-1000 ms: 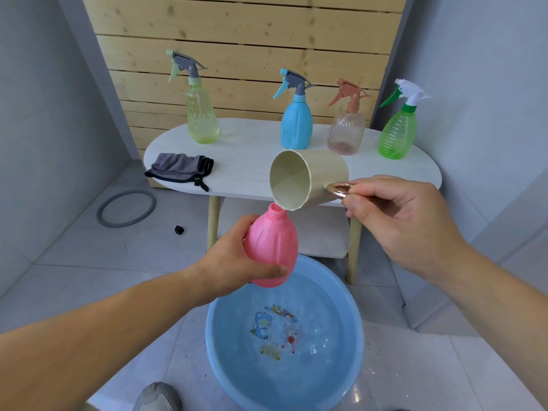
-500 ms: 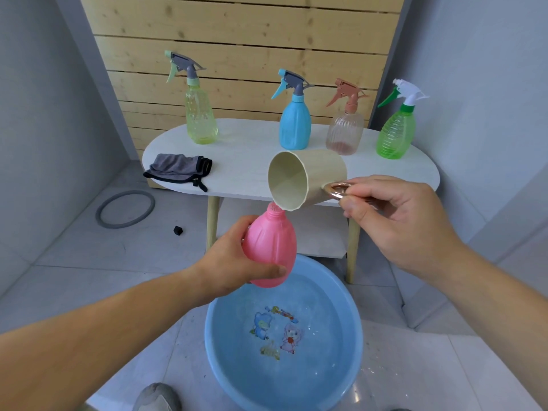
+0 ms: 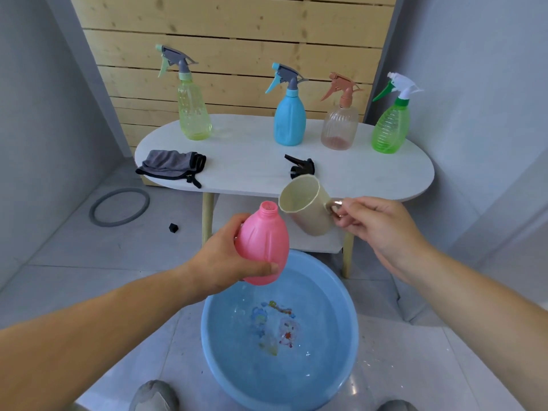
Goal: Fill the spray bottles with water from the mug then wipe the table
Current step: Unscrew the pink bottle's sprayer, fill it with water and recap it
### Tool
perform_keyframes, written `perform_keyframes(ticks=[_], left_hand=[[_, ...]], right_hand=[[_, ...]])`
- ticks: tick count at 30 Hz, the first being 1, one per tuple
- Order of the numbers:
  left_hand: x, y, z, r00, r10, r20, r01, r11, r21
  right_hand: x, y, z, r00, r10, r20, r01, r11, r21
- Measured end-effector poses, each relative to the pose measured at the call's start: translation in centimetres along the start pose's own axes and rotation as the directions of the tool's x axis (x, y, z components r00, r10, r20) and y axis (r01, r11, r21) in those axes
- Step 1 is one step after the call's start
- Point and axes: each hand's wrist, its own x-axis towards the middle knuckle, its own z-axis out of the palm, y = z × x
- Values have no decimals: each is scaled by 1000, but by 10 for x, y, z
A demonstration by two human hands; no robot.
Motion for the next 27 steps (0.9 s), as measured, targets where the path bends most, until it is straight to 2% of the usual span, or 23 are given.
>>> perform_keyframes(ticks=[2,5,8,13,22,27], left_hand=[[1,-2,0,1000,-4,6,4,1000,-3],[3,-3,0,1000,-9,5,9,1000,-8],[5,-4,0,1000,-15,5,16,1000,-10],[7,-6,2,1000,-26,13,26,1000,1],[10,-5,6,1000,-24,13,24,1000,14],[9,-3,8,1000,-13,12,12,1000,20]], right_hand=[[3,18,1,998,66,10,-66,996,-58],[7,39,2,996,79,51,-62,958,-280],[7,50,4,990,50,134,35,822,-568],[4,58,2,959,20,283,206,636,-744],[4,55,-11,865,-73,497,482,396,-781],[5,52,-15,820,-159,550,569,338,-750]])
